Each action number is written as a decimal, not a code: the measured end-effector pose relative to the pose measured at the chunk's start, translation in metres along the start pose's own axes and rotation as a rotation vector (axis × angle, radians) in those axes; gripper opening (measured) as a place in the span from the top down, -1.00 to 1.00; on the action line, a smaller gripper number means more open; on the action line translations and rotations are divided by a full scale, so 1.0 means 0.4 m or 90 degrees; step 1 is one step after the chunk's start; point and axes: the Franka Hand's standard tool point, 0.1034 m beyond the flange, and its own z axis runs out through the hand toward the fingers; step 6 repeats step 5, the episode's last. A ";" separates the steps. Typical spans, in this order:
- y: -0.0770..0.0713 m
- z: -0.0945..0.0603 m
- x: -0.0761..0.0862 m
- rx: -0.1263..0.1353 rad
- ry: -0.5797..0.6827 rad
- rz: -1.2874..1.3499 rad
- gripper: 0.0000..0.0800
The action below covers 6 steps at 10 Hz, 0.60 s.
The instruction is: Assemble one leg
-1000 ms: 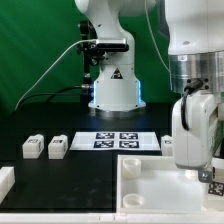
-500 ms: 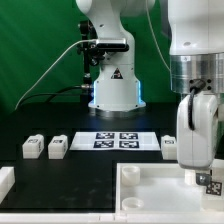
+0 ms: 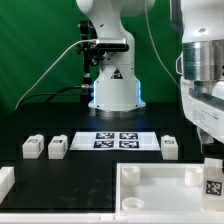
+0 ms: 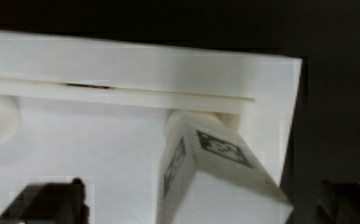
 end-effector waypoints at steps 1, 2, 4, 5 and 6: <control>0.001 0.002 0.001 -0.001 0.000 0.005 -0.62; 0.001 0.003 0.002 -0.001 0.000 0.005 -0.62; 0.002 0.004 0.002 -0.002 0.001 0.005 -0.62; 0.002 0.005 0.003 -0.002 0.001 0.005 -0.62; 0.002 0.005 0.003 -0.002 0.001 0.005 -0.62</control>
Offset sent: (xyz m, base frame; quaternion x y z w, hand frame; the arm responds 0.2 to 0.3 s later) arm 0.0000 0.0000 0.0000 0.0000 0.0000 0.0000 1.0000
